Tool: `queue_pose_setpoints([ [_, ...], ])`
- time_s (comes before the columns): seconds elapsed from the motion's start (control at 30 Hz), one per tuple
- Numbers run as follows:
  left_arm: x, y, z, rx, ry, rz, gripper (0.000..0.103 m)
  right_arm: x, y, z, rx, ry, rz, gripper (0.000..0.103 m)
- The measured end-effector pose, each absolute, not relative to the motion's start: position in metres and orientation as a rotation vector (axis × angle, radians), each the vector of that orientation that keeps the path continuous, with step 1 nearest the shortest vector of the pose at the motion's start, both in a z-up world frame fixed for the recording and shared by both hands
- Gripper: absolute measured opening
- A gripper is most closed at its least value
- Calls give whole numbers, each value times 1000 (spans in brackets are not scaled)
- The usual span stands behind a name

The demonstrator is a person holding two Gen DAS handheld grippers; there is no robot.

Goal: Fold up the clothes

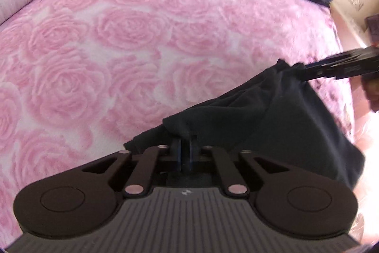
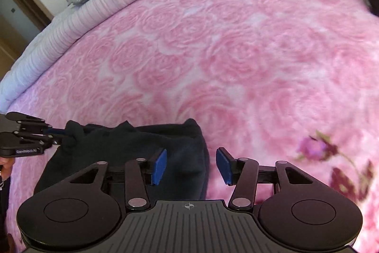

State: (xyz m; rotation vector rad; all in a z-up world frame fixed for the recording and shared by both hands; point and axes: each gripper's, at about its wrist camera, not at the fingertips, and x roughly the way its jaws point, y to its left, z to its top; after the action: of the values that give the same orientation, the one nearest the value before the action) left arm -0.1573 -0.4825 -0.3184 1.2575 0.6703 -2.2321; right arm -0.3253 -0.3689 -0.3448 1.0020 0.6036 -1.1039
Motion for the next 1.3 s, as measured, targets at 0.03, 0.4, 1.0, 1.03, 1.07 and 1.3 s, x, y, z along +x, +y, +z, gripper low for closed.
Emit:
queue_pose_setpoints([
  [0.03, -153, -481, -315, 1242, 680, -2232, 3, -327, -370, -348, 1014, 603, -1098, 15],
  [0.4, -142, -511, -349, 1183, 847, -2131, 6, -332, -394, -375, 1028, 603, -1104, 3],
  [1.0, -154, -509, -349, 1243, 734, -2215, 13, -264, -339, -347, 878, 696, -979, 34],
  [1.03, -150, -515, -350, 1230, 770, -2209, 13, -265, -341, -354, 879, 711, -983, 34],
  [1.07, -149, -514, -344, 1247, 731, -2196, 11, -268, -342, -359, 888, 720, -993, 34],
  [1.3, -121, -448, -313, 1365, 575, -2225, 10, -282, -285, -315, 841, 760, -1026, 34],
])
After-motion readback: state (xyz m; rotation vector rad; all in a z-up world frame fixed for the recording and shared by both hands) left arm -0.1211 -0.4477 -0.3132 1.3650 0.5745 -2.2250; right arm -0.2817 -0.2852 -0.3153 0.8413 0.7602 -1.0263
